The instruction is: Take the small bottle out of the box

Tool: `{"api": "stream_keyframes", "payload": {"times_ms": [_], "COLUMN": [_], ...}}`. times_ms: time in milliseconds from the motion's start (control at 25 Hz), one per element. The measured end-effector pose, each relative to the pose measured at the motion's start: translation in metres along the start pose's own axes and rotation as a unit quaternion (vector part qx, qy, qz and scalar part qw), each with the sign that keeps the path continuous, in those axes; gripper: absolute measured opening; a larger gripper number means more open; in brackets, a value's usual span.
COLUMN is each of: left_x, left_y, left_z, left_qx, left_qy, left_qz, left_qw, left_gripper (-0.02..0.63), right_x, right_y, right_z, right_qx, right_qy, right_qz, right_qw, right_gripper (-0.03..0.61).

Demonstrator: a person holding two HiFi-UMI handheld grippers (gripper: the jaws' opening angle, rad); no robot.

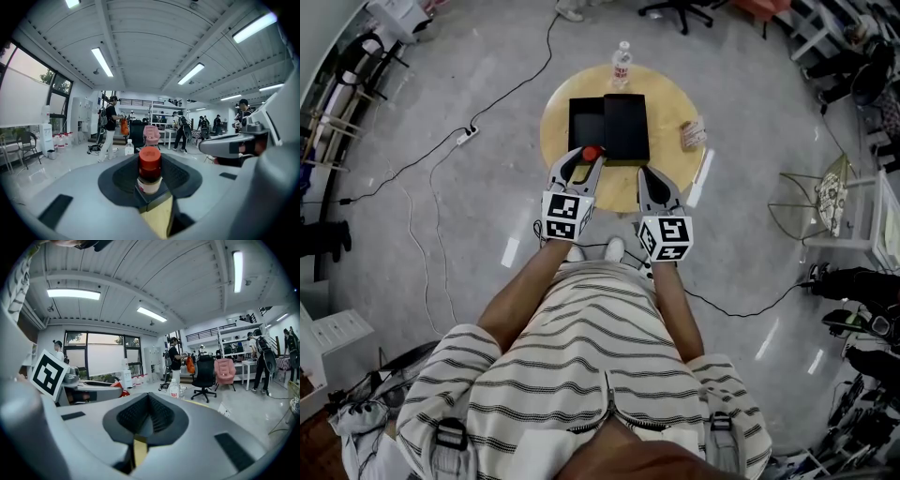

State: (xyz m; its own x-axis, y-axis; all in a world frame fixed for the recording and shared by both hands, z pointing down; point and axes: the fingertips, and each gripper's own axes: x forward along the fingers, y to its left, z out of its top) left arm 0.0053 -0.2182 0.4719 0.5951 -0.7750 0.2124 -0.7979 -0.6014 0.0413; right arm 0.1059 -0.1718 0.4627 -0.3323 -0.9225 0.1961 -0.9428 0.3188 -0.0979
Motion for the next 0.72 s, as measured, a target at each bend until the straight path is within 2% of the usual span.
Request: {"api": "stream_keyframes", "payload": {"times_ms": [720], "left_x": [-0.0099], "left_y": [0.0021], "left_z": [-0.0015], "left_qx": [0.002], "left_qy": [-0.003], "left_qz": [-0.001], "left_qw": [1.0000], "left_gripper": [0.149], "right_x": [0.0050], "right_y": [0.0044], "right_z": [0.0037], "right_qx": [-0.003], "right_qy": [-0.006], "right_qz": [-0.001], "right_qw": [1.000], "right_gripper": [0.011]}}
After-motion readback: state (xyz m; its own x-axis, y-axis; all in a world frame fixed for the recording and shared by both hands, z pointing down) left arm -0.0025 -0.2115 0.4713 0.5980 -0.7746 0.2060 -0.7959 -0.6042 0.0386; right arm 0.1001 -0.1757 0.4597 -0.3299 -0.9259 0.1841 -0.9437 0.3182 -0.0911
